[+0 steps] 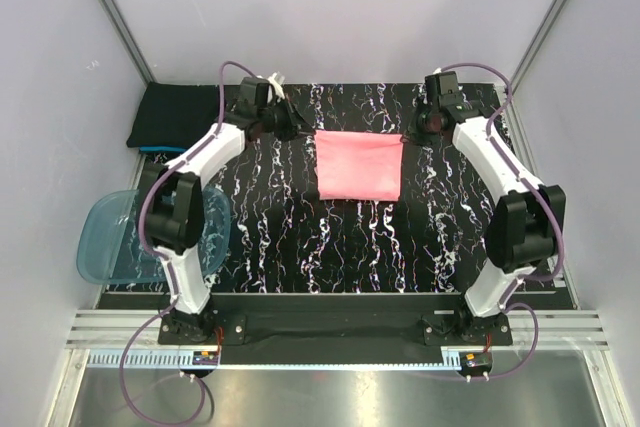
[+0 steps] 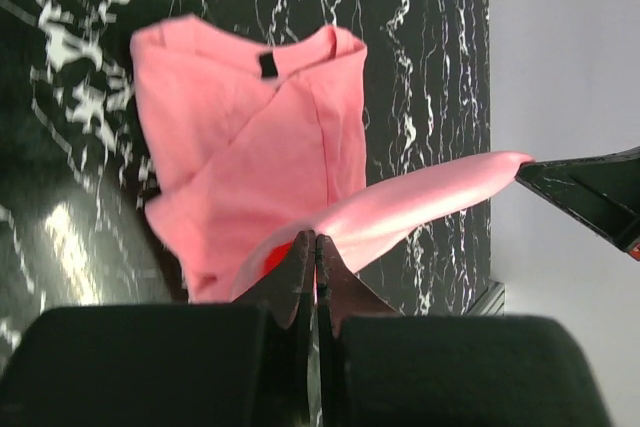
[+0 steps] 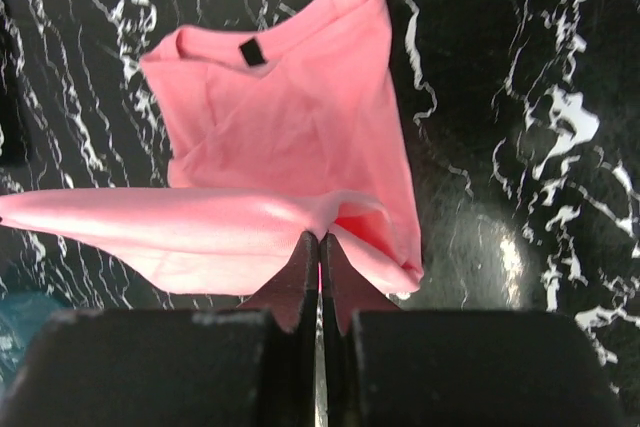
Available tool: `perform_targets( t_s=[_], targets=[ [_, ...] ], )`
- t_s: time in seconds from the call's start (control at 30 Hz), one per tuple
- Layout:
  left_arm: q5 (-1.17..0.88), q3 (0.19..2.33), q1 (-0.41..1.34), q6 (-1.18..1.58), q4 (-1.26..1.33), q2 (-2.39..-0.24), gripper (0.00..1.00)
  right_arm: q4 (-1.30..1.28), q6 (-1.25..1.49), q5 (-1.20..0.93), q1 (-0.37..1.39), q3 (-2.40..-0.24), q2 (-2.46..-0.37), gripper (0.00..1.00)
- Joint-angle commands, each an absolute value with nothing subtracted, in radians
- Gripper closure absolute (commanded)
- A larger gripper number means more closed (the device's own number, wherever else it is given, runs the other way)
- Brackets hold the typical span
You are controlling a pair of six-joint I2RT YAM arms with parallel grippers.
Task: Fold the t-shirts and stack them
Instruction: Fold the tshirt
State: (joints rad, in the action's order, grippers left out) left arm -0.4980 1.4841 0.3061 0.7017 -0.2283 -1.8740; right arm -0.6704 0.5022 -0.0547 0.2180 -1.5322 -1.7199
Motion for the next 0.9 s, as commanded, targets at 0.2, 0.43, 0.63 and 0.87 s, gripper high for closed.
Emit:
perform_targets(
  t_s=[0.2, 0.43, 0.63, 0.87],
  targets=[
    [-0.555, 1.655, 0.273, 0.715, -0.097, -2.045, 1.00, -0.588, 0.462, -0.095, 0.152, -1.678, -1.871, 1.00],
    [-0.558, 1.762, 0.262, 0.719, -0.080, -2.167, 1.00, -0.537, 0.459, -0.150, 0.146, -1.735, -2.000, 1.00],
    [-0.541, 1.835, 0.242, 0.736, -0.074, -2.241, 1.00, -0.532, 0.451, -0.170, 0.143, -1.831, -2.106, 1.00],
    [-0.558, 1.994, 0.229, 0.730, -0.117, -2.376, 0.95, -0.543, 0.446, -0.160, 0.141, -1.908, -2.186, 0.89]
  ],
)
